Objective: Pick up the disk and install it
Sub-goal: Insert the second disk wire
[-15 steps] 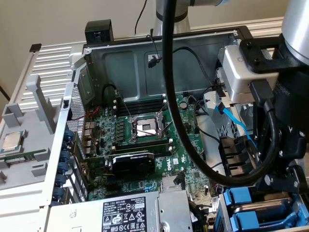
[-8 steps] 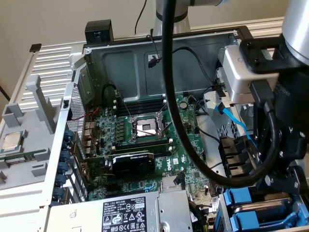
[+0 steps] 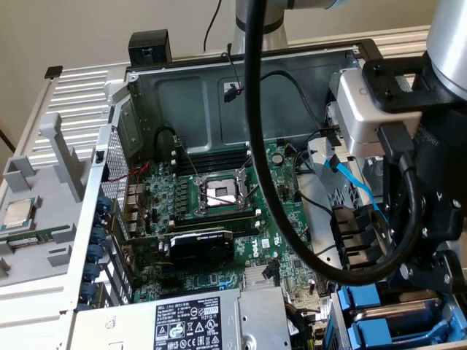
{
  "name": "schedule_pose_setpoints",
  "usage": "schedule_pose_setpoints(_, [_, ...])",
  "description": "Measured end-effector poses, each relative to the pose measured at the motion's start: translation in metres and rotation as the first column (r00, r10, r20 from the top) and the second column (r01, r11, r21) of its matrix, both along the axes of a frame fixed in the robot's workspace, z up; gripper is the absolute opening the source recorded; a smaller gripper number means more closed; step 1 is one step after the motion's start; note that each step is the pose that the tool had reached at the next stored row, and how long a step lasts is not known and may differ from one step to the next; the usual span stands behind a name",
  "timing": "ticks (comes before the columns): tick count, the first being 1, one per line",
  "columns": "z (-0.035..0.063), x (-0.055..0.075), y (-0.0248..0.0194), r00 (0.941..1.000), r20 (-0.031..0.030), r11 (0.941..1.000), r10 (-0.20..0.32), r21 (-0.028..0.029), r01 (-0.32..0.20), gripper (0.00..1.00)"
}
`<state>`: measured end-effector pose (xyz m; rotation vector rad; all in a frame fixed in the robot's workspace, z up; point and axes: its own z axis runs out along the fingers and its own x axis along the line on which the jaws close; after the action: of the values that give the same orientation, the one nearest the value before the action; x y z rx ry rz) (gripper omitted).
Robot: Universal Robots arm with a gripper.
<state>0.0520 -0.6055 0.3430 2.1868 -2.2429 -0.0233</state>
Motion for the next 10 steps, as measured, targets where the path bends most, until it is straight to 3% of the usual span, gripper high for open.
schedule_pose_setpoints(10, [0.0000,-0.0001,-0.0011,1.0000,0.0011,1.0000,-0.003,0.0021,0.003,0.16])
